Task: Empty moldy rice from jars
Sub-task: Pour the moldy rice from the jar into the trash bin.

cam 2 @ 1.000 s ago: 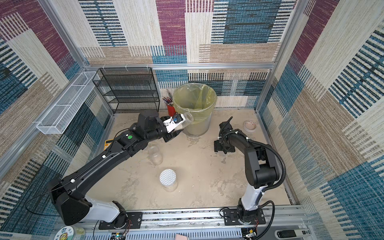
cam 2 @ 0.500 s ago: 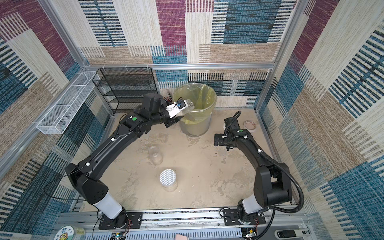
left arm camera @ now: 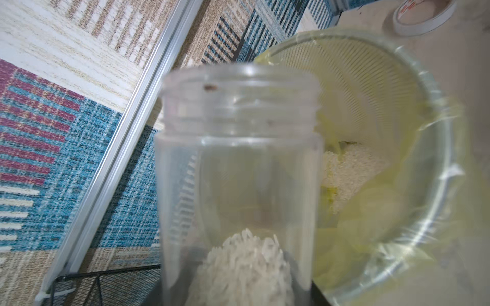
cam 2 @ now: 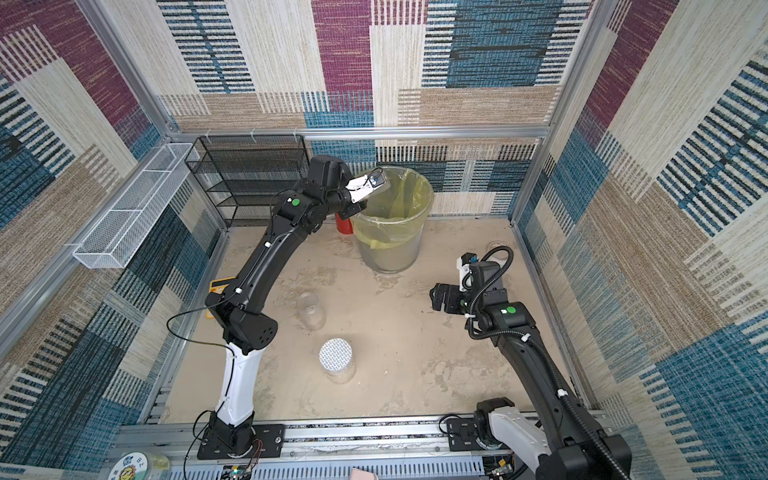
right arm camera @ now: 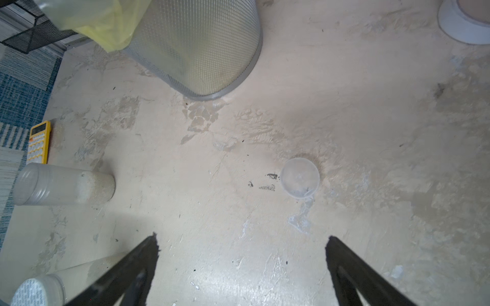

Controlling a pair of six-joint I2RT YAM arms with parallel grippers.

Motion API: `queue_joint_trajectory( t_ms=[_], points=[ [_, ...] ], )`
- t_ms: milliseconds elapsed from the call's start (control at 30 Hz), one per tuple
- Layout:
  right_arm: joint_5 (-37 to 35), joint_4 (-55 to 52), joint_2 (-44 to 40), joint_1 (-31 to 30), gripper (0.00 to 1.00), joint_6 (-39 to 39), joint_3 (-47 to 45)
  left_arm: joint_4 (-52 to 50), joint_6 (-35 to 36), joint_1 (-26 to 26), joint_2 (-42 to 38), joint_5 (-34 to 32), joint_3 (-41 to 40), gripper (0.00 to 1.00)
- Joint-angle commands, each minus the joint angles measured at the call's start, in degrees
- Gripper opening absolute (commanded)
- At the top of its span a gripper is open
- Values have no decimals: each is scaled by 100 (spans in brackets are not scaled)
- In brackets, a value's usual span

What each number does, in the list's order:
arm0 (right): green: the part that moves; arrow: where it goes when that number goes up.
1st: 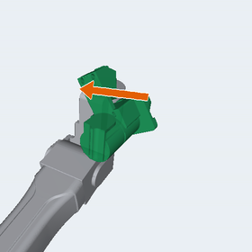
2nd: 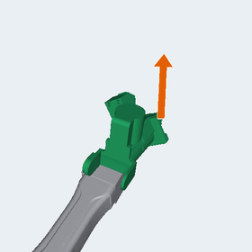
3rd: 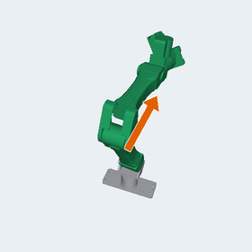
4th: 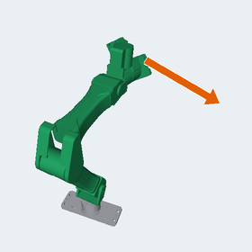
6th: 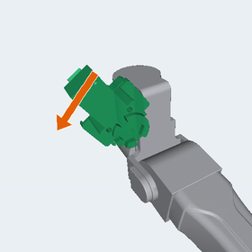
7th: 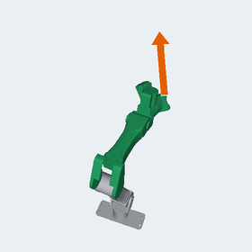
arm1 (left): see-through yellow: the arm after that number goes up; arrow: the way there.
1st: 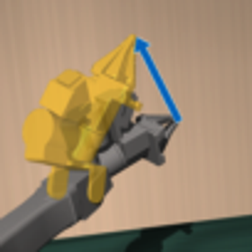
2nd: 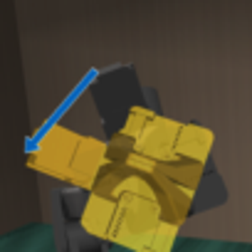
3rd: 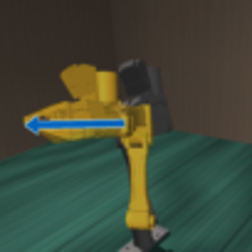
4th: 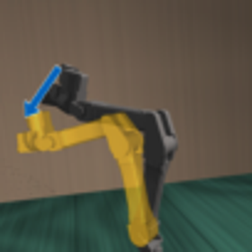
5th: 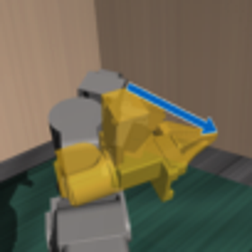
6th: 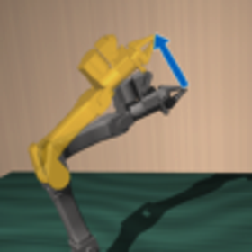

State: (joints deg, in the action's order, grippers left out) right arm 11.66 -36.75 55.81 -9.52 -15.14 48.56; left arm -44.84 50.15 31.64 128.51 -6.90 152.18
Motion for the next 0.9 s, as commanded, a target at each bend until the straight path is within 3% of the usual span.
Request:
queue_joint_trajectory(
  t_ms=[0, 167, 400, 533, 867],
  points=[
    [157, 87, -233, -5, 99, -116, -125, -181, 677, 4, 355, -580, 453, 0],
    [277, 36, -369, -6, 99, -96, -347, 316, 1100, -5, 489, -974, 202, 0],
    [301, 169, -713, -2, 99, -219, -694, 1438, 2416, 50, 762, -1394, 139, 0],
    [293, 143, -812, -6, 100, -212, -656, 2369, 3731, 141, 957, -1952, -297, 0],
    [477, 236, -894, -4, 99, -156, -771, 3645, 5062, 279, 1311, -2240, -389, 0]
  ],
)
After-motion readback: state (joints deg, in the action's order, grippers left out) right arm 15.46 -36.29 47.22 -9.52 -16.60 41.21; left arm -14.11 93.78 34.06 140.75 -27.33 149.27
